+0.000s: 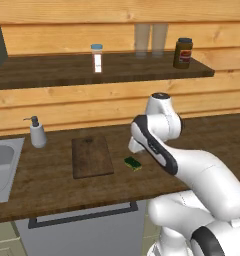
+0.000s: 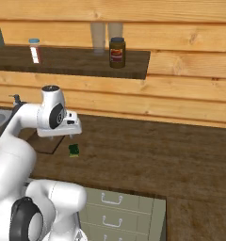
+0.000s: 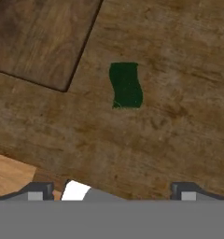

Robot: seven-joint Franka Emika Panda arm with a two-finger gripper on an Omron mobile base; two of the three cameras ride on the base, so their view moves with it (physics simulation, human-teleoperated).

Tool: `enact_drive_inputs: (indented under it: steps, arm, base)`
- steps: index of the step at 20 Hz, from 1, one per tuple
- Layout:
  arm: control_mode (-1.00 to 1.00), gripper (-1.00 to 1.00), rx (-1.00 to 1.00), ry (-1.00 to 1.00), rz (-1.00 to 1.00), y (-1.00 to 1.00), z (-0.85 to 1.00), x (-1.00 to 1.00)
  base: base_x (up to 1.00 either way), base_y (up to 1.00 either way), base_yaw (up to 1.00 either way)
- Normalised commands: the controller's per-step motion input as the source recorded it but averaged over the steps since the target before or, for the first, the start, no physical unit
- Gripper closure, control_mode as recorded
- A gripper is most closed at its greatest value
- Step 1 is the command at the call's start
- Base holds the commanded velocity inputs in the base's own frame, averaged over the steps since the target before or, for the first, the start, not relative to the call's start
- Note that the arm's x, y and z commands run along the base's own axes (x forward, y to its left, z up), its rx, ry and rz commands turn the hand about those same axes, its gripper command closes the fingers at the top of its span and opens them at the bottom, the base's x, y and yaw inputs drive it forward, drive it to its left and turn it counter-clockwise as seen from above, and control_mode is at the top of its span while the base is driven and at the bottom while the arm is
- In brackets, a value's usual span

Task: Pick up the sponge from the counter and clean the cutting board by briefly scrubbing or pressing down on the cutting board. Once finished, release the sponge.

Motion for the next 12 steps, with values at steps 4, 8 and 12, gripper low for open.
enact_drive_inputs:
  steps: [4, 8, 12]
  arm:
    - [-1.0, -1.0, -0.04, 0.0, 0.0, 0.02, -0.61, 0.27]
    - [-1.0, -1.0, 0.0, 0.0, 0.0, 0.0, -0.61, 0.21]
    - [-1.0, -1.0, 0.0, 0.0, 0.0, 0.17, -0.46, 0.19]
  base:
    - [0.0, 0.0, 0.0]
    - [0.0, 0.0, 0.0]
    - [0.0, 0.0, 0.0]
